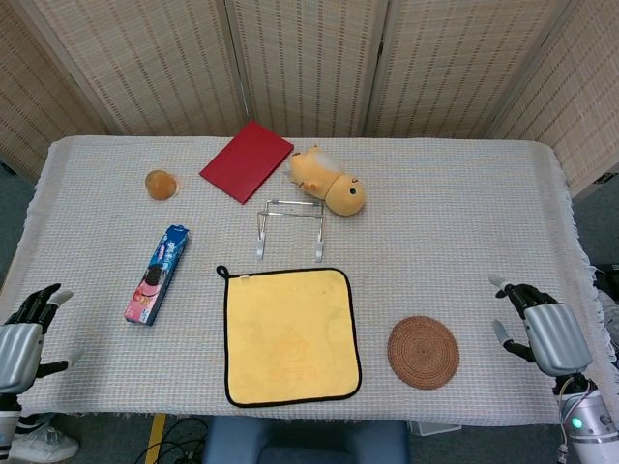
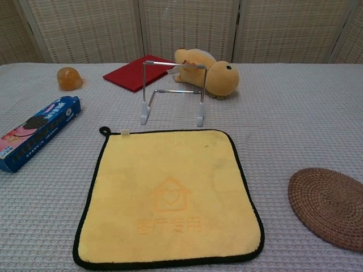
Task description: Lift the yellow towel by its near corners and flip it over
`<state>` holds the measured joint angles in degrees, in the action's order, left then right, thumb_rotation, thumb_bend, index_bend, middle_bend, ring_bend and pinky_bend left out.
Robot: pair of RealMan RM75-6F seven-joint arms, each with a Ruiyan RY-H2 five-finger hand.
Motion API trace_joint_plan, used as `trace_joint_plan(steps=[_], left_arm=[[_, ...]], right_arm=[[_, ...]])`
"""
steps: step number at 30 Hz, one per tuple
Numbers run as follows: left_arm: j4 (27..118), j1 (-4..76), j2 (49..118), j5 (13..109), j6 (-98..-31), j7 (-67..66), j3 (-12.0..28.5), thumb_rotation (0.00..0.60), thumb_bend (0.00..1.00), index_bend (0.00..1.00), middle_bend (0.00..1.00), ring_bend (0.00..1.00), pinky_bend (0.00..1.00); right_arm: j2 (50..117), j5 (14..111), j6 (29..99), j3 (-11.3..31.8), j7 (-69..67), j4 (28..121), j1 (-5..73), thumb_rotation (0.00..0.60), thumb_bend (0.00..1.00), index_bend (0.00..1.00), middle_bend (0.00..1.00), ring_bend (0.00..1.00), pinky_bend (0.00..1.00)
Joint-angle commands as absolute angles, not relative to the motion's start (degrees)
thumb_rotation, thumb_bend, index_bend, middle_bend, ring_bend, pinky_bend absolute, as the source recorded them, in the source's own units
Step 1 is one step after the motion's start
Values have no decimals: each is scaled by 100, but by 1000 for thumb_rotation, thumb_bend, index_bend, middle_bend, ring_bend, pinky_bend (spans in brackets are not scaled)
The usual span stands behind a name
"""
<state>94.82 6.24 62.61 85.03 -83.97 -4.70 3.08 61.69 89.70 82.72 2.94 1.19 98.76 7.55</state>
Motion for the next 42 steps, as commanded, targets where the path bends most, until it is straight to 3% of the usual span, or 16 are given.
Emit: trace_joint_plan(steps=[1, 6, 9, 18, 23, 29, 42], left_arm=[[9319, 708, 6294, 8867, -8532, -249, 299, 600, 34, 251, 229, 240, 392], [9197, 1002, 6207, 9574, -8461, 55, 196, 600, 168, 316, 402, 426, 517], [9168, 1260, 6145, 10047, -8313, 316, 88, 600, 171, 336, 486, 479, 644], [9103, 1919, 6282, 11105, -7988, 577, -154, 600, 171, 392, 718, 668, 847], [9061, 2288, 6522, 11401, -7636, 615, -266, 600, 170, 398, 835, 764, 904], [8945, 2702, 6950, 11795, -7226, 449, -441, 600, 170, 403, 893, 813, 936], [8594, 2987, 7804, 11907, -6684, -182, -749, 600, 170, 408, 907, 825, 945]], right_arm=[[6151, 9001, 8267, 315, 85, 9894, 788, 600, 399, 180, 364, 314, 415], [6134, 9089, 8165, 329, 98, 9949, 899, 600, 400, 181, 366, 314, 415], [6126, 9175, 8075, 319, 151, 10004, 984, 600, 400, 181, 366, 314, 414], [6132, 9477, 7741, 177, 201, 10157, 1219, 600, 400, 180, 373, 314, 415], [6162, 9633, 7618, 93, 165, 10192, 1320, 600, 399, 180, 378, 314, 415], [6158, 9770, 7588, -8, 174, 10222, 1356, 600, 399, 180, 382, 315, 415], [6223, 9732, 7480, -136, 87, 10120, 1383, 600, 400, 180, 384, 315, 415]])
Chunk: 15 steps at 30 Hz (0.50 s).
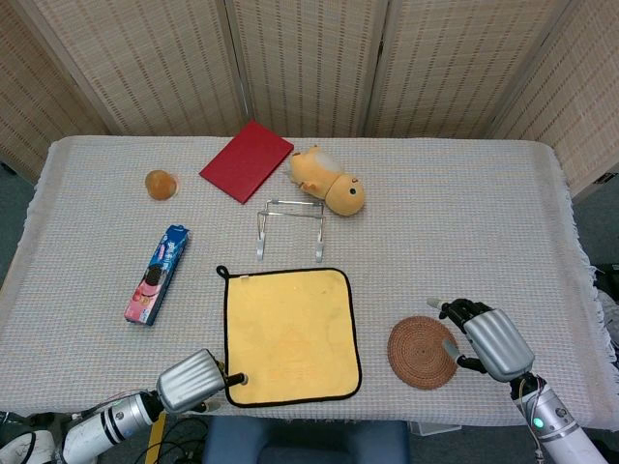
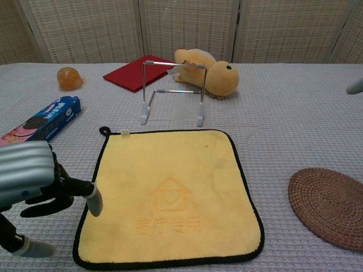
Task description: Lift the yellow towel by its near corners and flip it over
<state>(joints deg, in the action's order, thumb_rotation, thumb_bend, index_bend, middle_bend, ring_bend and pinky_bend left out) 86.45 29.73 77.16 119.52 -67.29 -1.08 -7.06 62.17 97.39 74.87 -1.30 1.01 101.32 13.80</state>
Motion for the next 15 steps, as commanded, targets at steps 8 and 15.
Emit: trace_joint_plan(steps=[8, 15], left_arm=[[8451, 2971, 8208, 11631, -6560, -462, -809, 600, 170, 410, 908, 826, 945], [8336, 2991, 8429, 11408, -6469, -664, -828, 600, 170, 410, 908, 826, 945]], right_arm=[[6241, 9691, 7468, -150, 9, 10056, 1409, 600, 400, 180, 384, 315, 415], [6217, 9668, 7509, -167, -13, 10061, 1396, 600, 400, 181, 384, 315, 415]])
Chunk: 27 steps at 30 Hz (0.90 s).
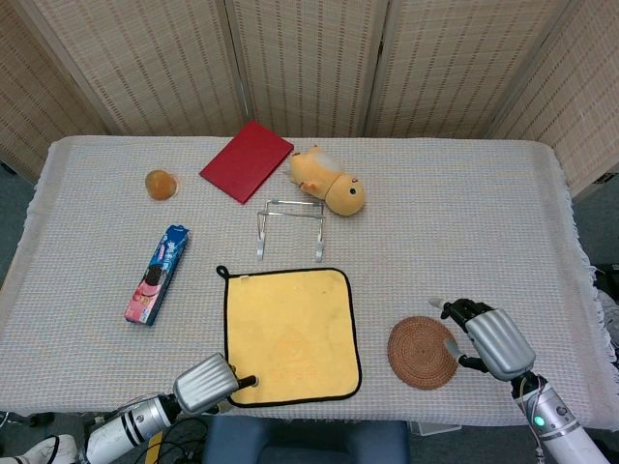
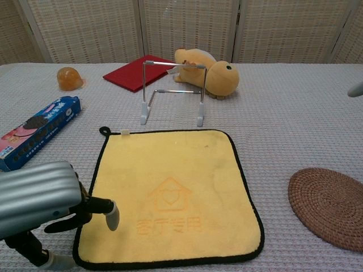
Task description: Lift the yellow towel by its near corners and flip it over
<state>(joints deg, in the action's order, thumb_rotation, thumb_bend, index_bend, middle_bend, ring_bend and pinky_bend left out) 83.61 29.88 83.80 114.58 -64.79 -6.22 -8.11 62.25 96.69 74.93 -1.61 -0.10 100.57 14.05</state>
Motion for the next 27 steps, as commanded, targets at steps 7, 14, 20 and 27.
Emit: trace_joint_plan(steps=[7, 14, 20, 27], left_arm=[[8273, 3020, 8546, 11306, -6480, -701, -894, 600, 170, 413, 908, 826, 945], [8249, 3081, 8662, 11111, -6387, -761, -869, 600, 170, 414, 908, 826, 945], [8216, 3094, 8763, 10996, -6405, -796, -864, 600, 170, 421, 908, 826, 945], [8157, 3095, 8854, 10895, -6536, -699, -848, 600, 224, 444, 918, 835, 947]], right_arm=[[6197, 9646, 7573, -194, -57, 10070, 1352, 600, 400, 181, 384, 315, 415], [6184, 9623, 7637, -212, -107, 10047, 1308, 600, 400, 180, 384, 315, 415], [6191, 9602, 7653, -212, -133, 10009, 1297, 600, 400, 181, 384, 315, 415], [6201, 9597, 7698, -201, -162, 9974, 1283, 600, 400, 181, 384, 315, 415]])
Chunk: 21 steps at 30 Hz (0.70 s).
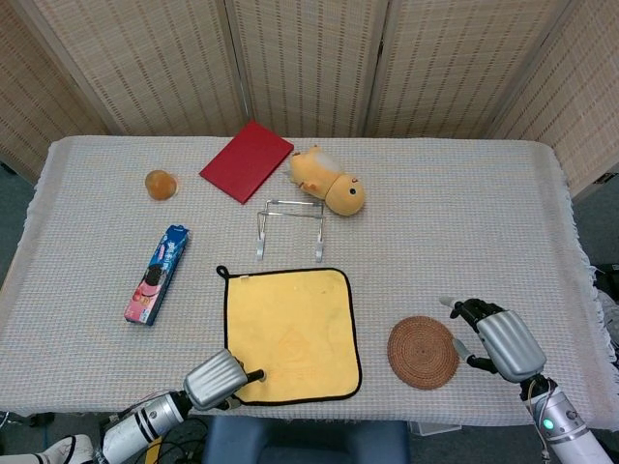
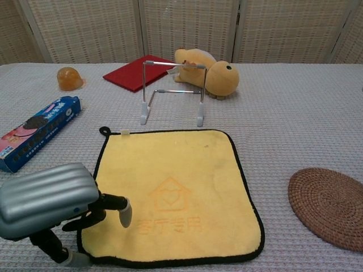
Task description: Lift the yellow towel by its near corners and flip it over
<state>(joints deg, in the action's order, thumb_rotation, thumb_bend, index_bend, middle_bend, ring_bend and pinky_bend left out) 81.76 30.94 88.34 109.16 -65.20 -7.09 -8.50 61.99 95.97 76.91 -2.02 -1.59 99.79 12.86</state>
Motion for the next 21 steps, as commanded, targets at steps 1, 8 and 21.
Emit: trace_joint_plan(steps=[1, 8, 21], left_arm=[[8154, 3099, 8862, 10883, -6541, -686, -850, 600, 248, 445, 919, 836, 947], [8114, 3105, 8914, 10819, -6596, -674, -864, 600, 365, 461, 926, 842, 950], [8334, 3087, 8870, 10571, -6461, -1075, -857, 600, 379, 568, 936, 849, 959]], right_arm=[[6203, 9597, 7700, -201, -166, 9971, 1282, 600, 399, 181, 384, 315, 415], [6215, 9599, 7697, -212, -200, 9942, 1281, 600, 400, 180, 384, 315, 415], [6259, 9689, 7546, -260, -221, 9909, 1376, 600, 400, 181, 386, 315, 415]])
